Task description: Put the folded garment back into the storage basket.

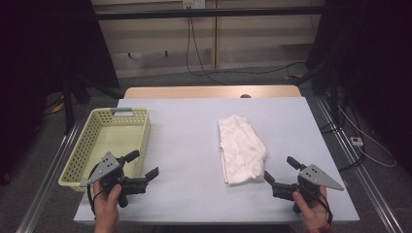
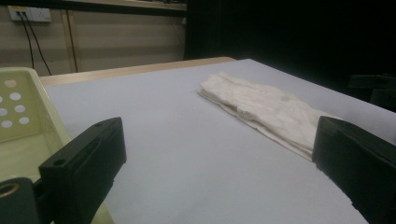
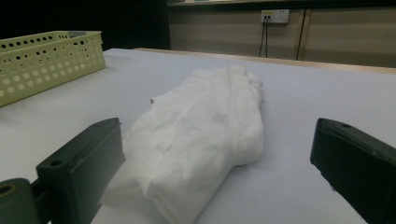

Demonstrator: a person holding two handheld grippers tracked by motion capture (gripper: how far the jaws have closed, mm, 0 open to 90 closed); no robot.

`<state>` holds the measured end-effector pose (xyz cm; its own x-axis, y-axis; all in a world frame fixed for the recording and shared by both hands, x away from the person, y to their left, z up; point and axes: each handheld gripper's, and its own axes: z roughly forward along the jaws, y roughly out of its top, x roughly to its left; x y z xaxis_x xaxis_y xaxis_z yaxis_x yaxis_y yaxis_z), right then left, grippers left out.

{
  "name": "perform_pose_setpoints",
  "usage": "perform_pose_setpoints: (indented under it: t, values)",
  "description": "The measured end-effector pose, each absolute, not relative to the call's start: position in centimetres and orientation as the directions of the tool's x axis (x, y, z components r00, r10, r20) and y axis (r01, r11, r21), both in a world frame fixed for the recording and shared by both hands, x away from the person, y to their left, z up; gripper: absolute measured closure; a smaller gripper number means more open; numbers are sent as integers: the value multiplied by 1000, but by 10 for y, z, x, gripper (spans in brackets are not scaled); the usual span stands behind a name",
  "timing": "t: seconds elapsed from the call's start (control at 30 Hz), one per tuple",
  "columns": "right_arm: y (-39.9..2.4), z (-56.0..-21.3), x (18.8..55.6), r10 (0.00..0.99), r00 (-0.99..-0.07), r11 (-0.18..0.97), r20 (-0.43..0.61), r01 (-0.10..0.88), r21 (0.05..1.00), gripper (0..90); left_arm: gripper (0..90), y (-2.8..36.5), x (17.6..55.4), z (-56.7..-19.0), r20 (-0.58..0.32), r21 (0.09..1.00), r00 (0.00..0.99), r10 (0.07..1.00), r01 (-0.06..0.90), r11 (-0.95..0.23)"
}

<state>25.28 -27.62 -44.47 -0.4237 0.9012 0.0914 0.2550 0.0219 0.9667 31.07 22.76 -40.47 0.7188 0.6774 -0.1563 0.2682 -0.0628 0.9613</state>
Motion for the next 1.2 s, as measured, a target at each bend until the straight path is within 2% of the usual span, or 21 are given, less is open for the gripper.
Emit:
perform_pose_setpoints:
  t: [0.57,1.2]
  values:
    - [-277,-443,256,908,-413,30,78,248,968,28,32,206,317,-395,-157,954,735,660,285,-90]
    - [-268,-440,266,894,-442,36,77,241,970,30,33,150,338,-384,-181,939,787,590,317,-134]
